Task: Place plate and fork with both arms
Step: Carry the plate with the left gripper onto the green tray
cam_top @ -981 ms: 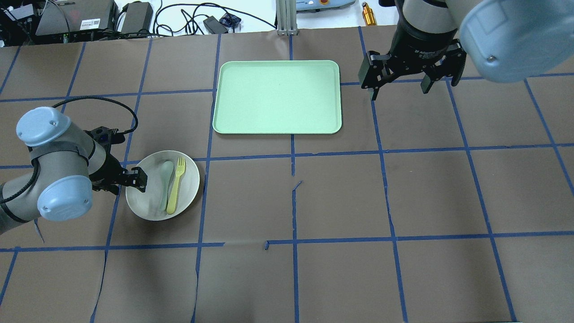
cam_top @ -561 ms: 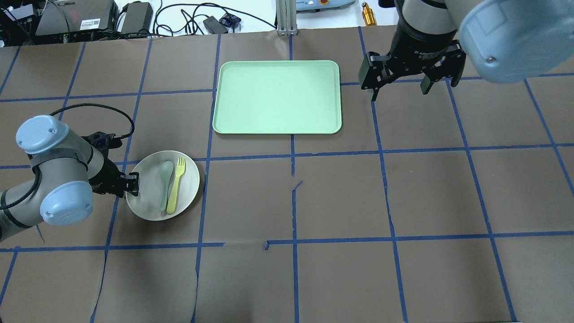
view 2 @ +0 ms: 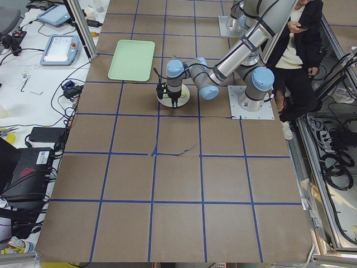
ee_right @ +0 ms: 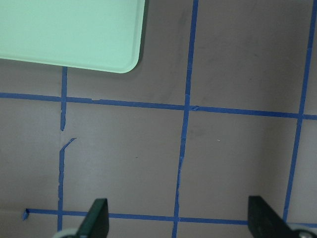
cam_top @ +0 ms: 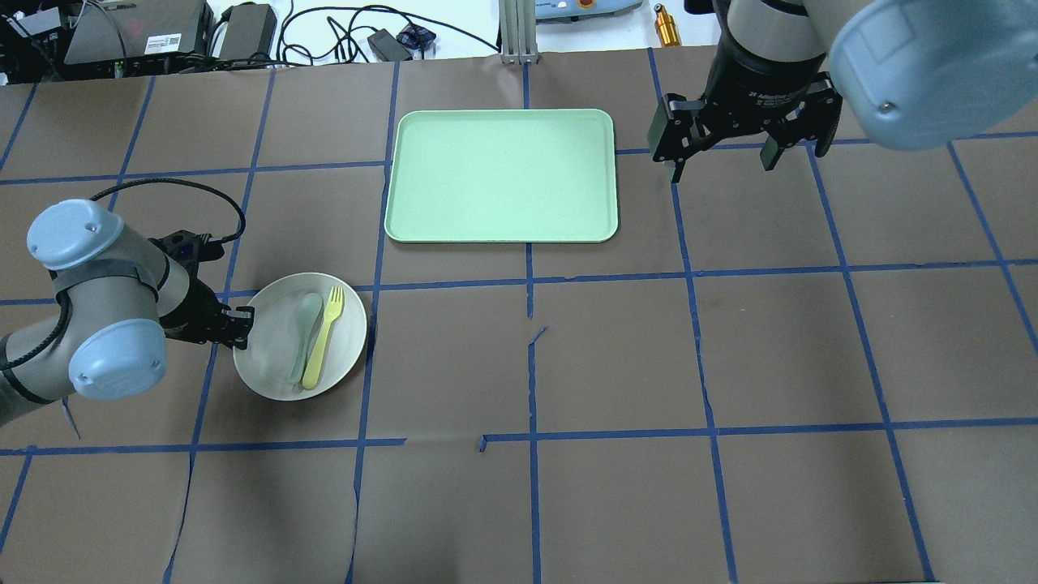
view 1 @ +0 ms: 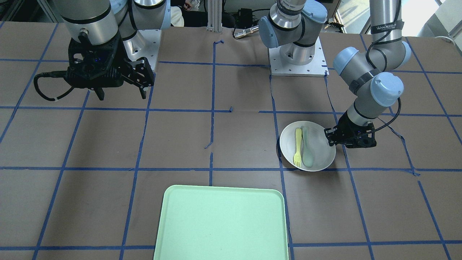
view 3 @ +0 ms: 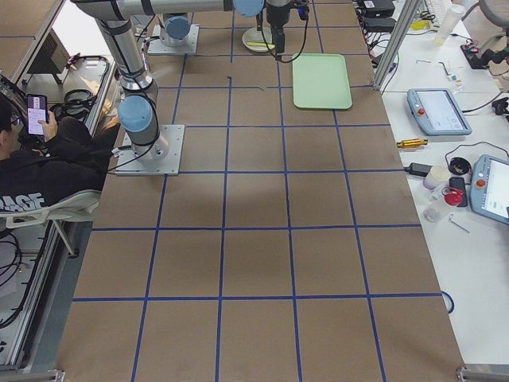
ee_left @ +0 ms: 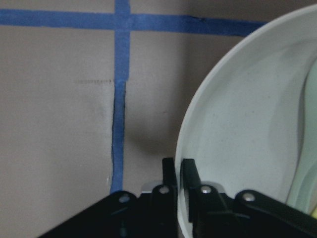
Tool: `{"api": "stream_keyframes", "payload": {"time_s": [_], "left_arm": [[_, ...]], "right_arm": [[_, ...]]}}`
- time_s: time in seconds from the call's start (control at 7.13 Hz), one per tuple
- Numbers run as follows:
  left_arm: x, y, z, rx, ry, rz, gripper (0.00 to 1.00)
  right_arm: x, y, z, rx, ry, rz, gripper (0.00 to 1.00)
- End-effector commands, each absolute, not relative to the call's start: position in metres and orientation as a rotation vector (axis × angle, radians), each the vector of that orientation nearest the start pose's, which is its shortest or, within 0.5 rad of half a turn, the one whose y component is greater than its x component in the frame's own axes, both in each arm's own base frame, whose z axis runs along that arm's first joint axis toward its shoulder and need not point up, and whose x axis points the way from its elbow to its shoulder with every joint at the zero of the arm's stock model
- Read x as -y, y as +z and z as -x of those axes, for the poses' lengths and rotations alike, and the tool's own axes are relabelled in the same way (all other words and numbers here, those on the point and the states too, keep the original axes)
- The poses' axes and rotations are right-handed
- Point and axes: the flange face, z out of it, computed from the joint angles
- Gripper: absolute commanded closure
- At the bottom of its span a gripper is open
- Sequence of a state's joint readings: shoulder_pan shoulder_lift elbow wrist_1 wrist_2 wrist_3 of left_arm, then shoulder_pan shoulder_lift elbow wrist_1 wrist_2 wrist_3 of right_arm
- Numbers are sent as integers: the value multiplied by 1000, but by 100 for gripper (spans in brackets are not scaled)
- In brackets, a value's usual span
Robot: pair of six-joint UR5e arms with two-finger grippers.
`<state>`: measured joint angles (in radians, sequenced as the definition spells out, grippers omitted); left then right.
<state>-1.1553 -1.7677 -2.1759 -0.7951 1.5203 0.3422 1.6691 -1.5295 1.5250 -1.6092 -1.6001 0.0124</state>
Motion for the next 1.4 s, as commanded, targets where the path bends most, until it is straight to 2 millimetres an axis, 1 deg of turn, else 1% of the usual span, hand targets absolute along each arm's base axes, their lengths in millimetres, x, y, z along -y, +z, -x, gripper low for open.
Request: {"api": "stream_keyframes", "payload": {"time_s": [0.0,0.14,0.28,0.42,0.56,0.7,0.84,0.98,1.12,1.26], "left_arm": [[516,245,-46,-3375,43,105,100],[541,272,-42,-3435,20,91,100],[559,288,-32,-3499,-57,80,100],[580,288,-5,-3599,-133,90,100],[613,280,40,-3597,-142,62,100],[653,277,80,-3581,-142,104,100],[691,267,113,-3500,-125,126,100],[715,249,147,-3492,-97,157,100],[731,230,164,-3494,-104,130,100],[737,217,175,-3495,-110,135,100]], "right_arm": [[498,494,-180,-3165,-71,133,0],[498,494,-180,-3165,-71,133,0],[498,494,-180,-3165,-71,133,0],[498,494,-180,-3165,-71,133,0],[498,494,-180,-3165,-70,135,0],[498,493,-181,-3163,-68,135,0],[498,493,-181,-3163,-68,137,0],[498,493,-181,-3163,-68,135,0],[498,493,-181,-3163,-68,137,0],[498,493,-181,-3163,-68,135,0]]}}
